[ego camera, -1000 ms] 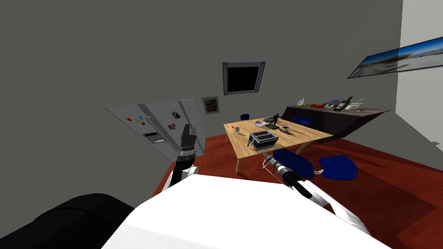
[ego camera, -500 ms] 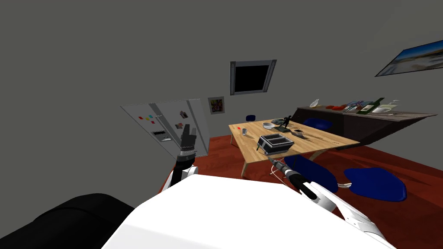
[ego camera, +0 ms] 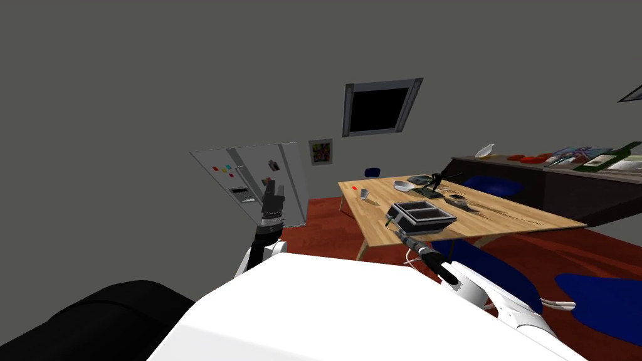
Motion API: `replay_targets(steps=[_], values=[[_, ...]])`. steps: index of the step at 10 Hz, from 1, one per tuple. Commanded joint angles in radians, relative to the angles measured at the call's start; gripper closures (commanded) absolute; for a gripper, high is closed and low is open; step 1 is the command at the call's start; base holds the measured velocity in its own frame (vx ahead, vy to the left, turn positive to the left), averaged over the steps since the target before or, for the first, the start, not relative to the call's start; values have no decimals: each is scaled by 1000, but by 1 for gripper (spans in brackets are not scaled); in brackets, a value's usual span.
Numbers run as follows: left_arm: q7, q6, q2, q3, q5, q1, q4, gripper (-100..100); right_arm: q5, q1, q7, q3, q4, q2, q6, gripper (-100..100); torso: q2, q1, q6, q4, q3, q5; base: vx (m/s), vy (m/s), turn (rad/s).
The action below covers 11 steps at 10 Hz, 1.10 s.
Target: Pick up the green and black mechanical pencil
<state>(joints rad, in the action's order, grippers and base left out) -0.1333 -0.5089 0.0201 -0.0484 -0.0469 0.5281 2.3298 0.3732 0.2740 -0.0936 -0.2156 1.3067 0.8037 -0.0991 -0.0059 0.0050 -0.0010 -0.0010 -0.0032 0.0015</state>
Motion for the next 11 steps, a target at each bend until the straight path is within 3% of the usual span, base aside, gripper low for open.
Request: replay_targets(steps=[1, 5, 6, 7, 8, 11], values=[[0, 0, 0, 0, 0, 0, 0, 0, -5, -12, -17, -18, -26, 18, -36, -100, 0, 0, 0, 0, 0, 0, 115, 74, 202], [0, 0, 0, 0, 0, 0, 0, 0, -24, -59, -56, -62, -105, 38, -97, -100, -1, 0, 1, 0, -1, 0, 114, 72, 160], [0, 0, 0, 0, 0, 0, 0, 0, -21, -55, -48, -55, -98, 36, -83, -100, -2, 0, 1, -1, -1, 0, 61, 30, 31], [0, 0, 0, 0, 0, 0, 0, 0, -21, -56, -50, -56, -100, 36, -86, 0, 1, -2, 2, 0, 0, 0, 11, 6, -5], [0, 0, 0, 0, 0, 0, 0, 0, -17, -82, -57, -50, -136, 13, -87, -100, 5, -3, 2, 1, 2, -1, -20, -29, 132], [0, 0, 0, 0, 0, 0, 0, 0, -12, -115, -66, -42, -184, -17, -90, -100, 10, -8, 2, 2, 5, -2, -46, -49, 94]])
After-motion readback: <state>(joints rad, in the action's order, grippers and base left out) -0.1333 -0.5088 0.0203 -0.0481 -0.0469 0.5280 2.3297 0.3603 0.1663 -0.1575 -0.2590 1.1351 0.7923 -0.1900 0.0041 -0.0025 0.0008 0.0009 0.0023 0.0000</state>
